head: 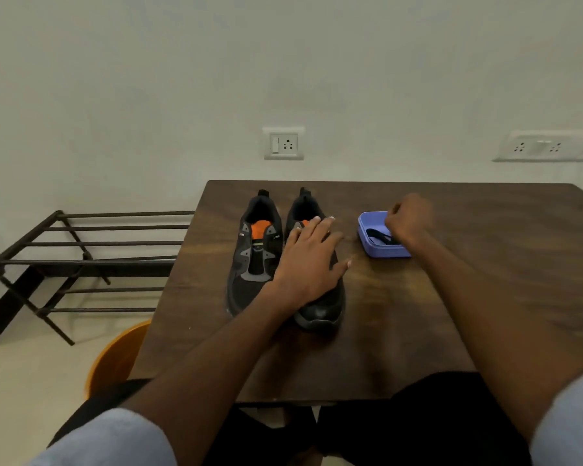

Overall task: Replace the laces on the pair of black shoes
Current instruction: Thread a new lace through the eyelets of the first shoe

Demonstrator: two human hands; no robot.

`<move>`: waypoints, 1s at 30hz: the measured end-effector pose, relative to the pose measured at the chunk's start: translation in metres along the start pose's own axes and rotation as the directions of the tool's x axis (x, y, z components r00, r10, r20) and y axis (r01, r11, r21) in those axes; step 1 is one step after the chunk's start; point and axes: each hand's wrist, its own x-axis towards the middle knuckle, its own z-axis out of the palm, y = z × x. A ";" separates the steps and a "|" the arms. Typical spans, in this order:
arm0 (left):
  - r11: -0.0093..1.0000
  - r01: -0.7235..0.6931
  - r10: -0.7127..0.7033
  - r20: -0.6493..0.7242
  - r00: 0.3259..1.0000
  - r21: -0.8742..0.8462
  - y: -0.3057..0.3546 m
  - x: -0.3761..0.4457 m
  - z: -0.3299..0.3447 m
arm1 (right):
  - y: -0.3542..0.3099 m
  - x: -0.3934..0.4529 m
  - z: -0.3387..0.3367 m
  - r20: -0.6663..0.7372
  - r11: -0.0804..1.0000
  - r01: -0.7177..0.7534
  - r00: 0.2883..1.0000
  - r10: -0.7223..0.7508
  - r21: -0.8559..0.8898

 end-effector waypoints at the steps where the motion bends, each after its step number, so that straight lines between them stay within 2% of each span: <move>1: 1.000 0.002 -0.002 0.034 0.999 0.013 -0.003 -0.002 0.005 | 0.007 0.013 0.002 0.019 0.999 -0.019 1.000 0.020 -0.030; 3: 0.999 0.010 -0.013 0.080 0.997 0.034 -0.006 -0.007 0.014 | 0.017 0.031 0.008 0.091 0.995 -0.022 0.995 0.031 -0.102; 7: 0.999 0.028 -0.030 0.079 0.996 0.024 -0.003 -0.007 0.018 | 0.019 0.038 0.017 0.269 0.982 0.026 0.963 0.026 -0.189; 9: 0.999 0.031 -0.034 0.105 0.994 0.035 -0.002 -0.003 0.017 | 0.018 0.041 0.023 0.309 0.972 0.032 0.950 0.042 -0.231; 13: 0.999 0.013 -0.018 0.112 0.994 0.045 -0.004 -0.004 0.018 | 0.023 0.045 0.033 0.279 0.974 0.013 0.959 0.052 -0.228; 23: 0.999 0.020 -0.023 0.112 0.993 0.027 0.000 -0.005 0.010 | 0.036 0.054 0.036 0.274 0.989 -0.134 0.951 0.144 -0.055; 26: 1.000 0.020 -0.021 0.054 0.998 0.017 0.005 -0.004 0.008 | 0.038 0.057 0.030 0.191 0.989 -0.141 0.973 0.131 0.039; 30: 1.000 -0.007 0.007 0.008 1.000 -0.011 0.006 -0.004 0.006 | 0.037 0.052 0.019 -0.025 0.962 -0.112 0.992 0.122 0.250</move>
